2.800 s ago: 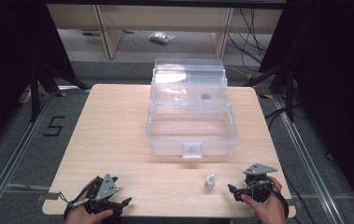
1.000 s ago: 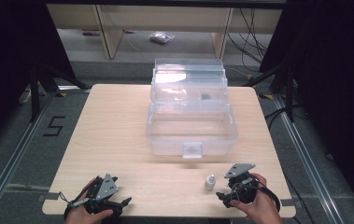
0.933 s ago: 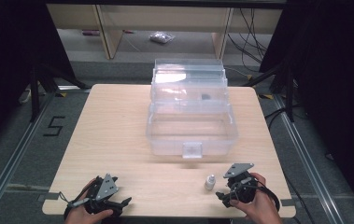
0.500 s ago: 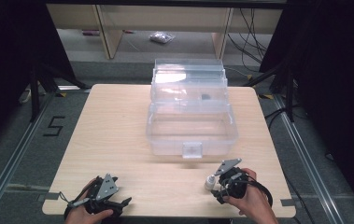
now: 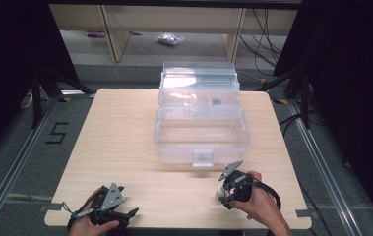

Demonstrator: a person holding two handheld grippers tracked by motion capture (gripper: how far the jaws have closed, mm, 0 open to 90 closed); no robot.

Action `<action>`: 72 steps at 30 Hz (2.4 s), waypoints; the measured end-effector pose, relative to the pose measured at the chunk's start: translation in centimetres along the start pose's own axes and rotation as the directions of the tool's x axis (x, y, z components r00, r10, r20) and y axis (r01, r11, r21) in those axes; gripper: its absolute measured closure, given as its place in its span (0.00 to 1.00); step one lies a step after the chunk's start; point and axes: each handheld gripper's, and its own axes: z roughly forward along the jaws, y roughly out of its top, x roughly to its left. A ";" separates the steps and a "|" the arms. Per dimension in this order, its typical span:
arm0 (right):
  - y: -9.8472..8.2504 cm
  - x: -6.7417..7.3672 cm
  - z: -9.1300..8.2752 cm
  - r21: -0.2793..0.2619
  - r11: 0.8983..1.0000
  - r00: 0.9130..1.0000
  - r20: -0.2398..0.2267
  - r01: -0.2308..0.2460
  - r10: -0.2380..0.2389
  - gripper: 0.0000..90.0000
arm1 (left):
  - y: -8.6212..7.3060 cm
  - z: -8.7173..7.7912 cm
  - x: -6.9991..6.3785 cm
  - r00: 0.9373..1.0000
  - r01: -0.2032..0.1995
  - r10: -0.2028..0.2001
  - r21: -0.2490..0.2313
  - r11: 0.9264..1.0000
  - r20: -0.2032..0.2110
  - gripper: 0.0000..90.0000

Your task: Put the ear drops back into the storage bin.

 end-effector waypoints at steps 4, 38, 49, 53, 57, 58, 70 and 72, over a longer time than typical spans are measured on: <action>0.4 -0.2 0.3 0.028 0.999 1.000 0.017 0.022 -0.023 0.40 | 0.0 0.0 0.0 1.000 0.000 0.000 0.004 1.000 0.000 0.17; 2.5 -0.1 1.4 0.095 0.991 0.995 -0.044 0.089 -0.085 0.66 | 0.0 0.0 0.0 1.000 -0.001 0.001 0.006 1.000 0.001 0.17; 2.6 -0.3 -0.2 0.062 0.996 0.998 -0.035 0.058 -0.056 0.67 | 0.0 0.0 0.0 1.000 -0.002 0.002 0.013 1.000 -0.005 0.17; 2.9 -0.6 -0.8 0.053 0.996 0.997 -0.036 0.072 -0.070 0.67 | 0.0 0.0 -0.1 1.000 0.013 -0.013 0.004 1.000 0.004 0.17; 3.2 -0.8 -1.4 0.057 0.996 0.997 -0.030 0.066 -0.064 0.67 | 0.0 0.0 0.0 1.000 -0.001 0.001 0.007 1.000 0.001 0.17; 3.3 -0.9 -1.6 0.056 0.996 0.998 -0.026 0.064 -0.063 0.67 | 0.0 0.0 0.0 1.000 -0.002 0.002 0.013 1.000 -0.004 0.17; 3.5 -2.6 -2.8 0.043 0.998 0.998 -0.038 0.046 -0.045 0.67 | 0.0 0.1 0.0 1.000 0.000 0.000 0.007 1.000 0.001 0.17; 3.5 -2.9 -3.0 0.047 0.997 0.998 -0.041 0.058 -0.056 0.67 | 0.0 0.1 0.0 1.000 0.001 -0.001 0.007 1.000 0.001 0.17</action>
